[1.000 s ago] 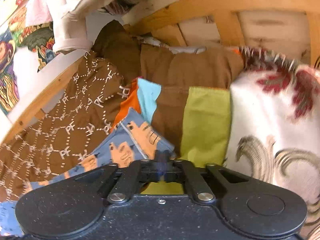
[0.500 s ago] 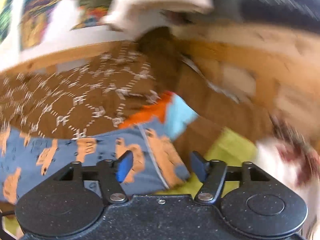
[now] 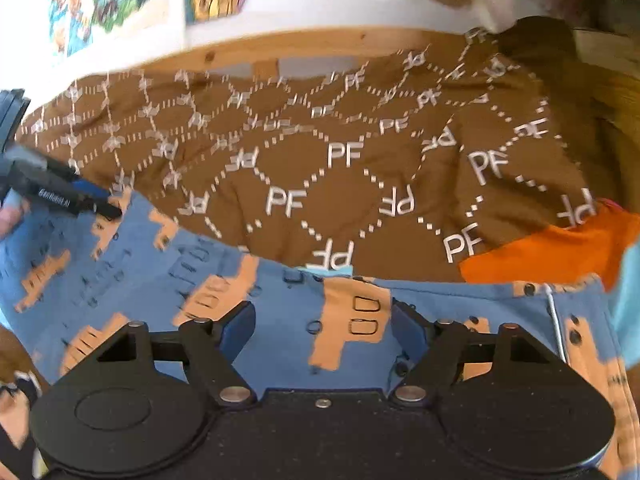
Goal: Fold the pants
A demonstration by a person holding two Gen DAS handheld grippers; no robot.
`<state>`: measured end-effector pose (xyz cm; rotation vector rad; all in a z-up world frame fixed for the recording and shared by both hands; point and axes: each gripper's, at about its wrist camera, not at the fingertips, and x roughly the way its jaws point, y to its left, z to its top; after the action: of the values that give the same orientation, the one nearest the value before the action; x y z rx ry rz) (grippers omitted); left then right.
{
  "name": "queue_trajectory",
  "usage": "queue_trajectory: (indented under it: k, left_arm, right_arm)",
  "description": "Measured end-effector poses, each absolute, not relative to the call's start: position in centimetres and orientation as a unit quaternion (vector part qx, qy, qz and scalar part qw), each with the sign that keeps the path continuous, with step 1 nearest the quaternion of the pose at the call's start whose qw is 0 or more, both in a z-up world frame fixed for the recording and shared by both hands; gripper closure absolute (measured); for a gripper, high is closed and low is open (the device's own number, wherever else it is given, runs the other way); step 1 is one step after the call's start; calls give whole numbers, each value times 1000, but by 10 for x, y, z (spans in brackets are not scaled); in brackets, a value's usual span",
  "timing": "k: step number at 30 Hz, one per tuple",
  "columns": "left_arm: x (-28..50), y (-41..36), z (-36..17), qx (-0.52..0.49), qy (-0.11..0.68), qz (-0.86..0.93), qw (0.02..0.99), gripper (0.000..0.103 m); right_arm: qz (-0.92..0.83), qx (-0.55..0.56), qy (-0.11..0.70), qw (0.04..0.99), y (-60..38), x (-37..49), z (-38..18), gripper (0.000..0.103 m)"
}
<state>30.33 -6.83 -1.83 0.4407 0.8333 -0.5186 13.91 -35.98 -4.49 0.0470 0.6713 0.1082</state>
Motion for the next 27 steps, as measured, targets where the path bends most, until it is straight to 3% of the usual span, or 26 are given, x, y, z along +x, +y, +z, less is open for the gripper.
queue_trajectory:
  k: [4,8,12,14,16,20,23,25,27]
  left_arm:
    - [308,-82,-22,237,384,-206,868,95]
    - [309,-81,-29,234,380,-189,875,91]
    - [291,-68,-15,222,352,-155,896,44]
    - [274,-57,-3,204,339,-148,906,38]
    - [251,-43,4,175,330,-163,913,31]
    - [217,-13,-5,158,353,-174,906,31]
    - [214,20,-16,172,374,-122,903,32]
    - [214,50,-10,134,378,-129,907,56]
    - [214,68,1,109,385,-131,907,57]
  right_arm:
    - [33,-10,336,941,-374,148,-47,48]
    - [-17,-14,327,945,-400,148,-44,50]
    - [-60,-4,313,948,-419,131,-28,47]
    - [-78,-18,295,952,-408,112,-18,27]
    - [-61,-41,279,958,-389,91,-13,25]
    - [-41,-61,312,947,-366,65,-29,24]
    - [-80,-9,338,938,-384,58,-46,25]
    - [-86,27,329,940,-397,53,-43,30]
    - [-97,8,329,939,-394,55,-37,29]
